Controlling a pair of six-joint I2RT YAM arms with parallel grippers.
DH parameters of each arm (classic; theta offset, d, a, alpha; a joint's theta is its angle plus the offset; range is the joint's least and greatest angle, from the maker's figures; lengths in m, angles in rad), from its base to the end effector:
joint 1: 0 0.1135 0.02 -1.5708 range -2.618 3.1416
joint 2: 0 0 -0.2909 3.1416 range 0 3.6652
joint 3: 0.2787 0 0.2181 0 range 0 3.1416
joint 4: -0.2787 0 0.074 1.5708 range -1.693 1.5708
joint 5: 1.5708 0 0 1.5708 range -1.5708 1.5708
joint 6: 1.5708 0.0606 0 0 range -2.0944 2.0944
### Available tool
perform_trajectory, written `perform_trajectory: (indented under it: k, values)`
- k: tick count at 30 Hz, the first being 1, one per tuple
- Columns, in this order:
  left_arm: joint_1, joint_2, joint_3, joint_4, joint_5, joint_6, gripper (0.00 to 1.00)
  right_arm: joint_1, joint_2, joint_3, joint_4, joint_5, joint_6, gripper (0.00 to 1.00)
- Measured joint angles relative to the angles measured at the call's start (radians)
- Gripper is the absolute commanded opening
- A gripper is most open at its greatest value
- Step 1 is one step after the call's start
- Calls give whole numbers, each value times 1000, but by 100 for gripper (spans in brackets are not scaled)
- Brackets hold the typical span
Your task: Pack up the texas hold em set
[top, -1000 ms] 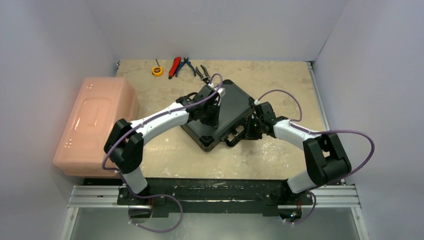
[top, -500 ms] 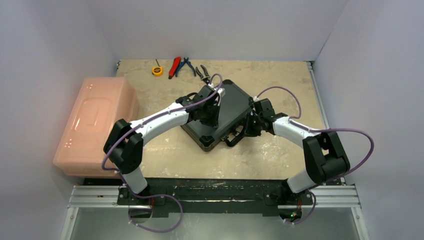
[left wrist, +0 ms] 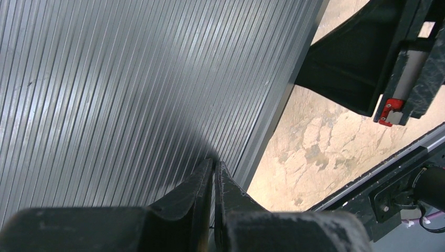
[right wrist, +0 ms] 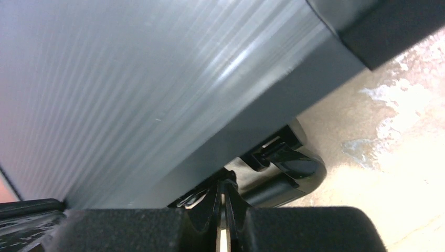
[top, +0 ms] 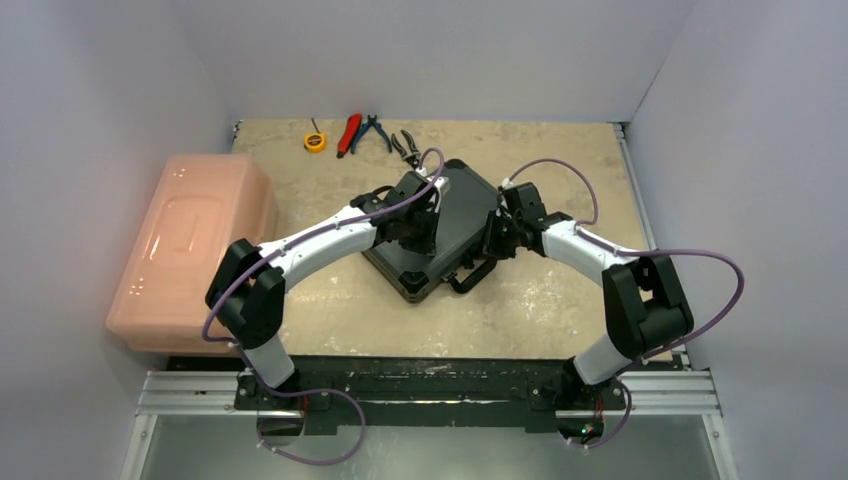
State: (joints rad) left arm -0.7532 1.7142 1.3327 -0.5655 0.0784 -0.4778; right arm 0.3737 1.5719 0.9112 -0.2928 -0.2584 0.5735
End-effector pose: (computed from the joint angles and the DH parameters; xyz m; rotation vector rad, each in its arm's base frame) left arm 0.2572 -0.2477 0.2699 0.3922 2.5887 -0.5712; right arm 0.2731 0.1237 0.2150 0.1536 2.6218 0.6850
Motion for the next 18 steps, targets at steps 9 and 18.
perform_trajectory:
  k: [9, 18]
  values:
    - [0, 0, 0, 0, 0, 1, 6, -2, 0, 56, -37, -18, 8, 6]
    - [0, 0, 0, 1, 1, 1, 5, -2, 0, 61, -44, -21, 10, 6]
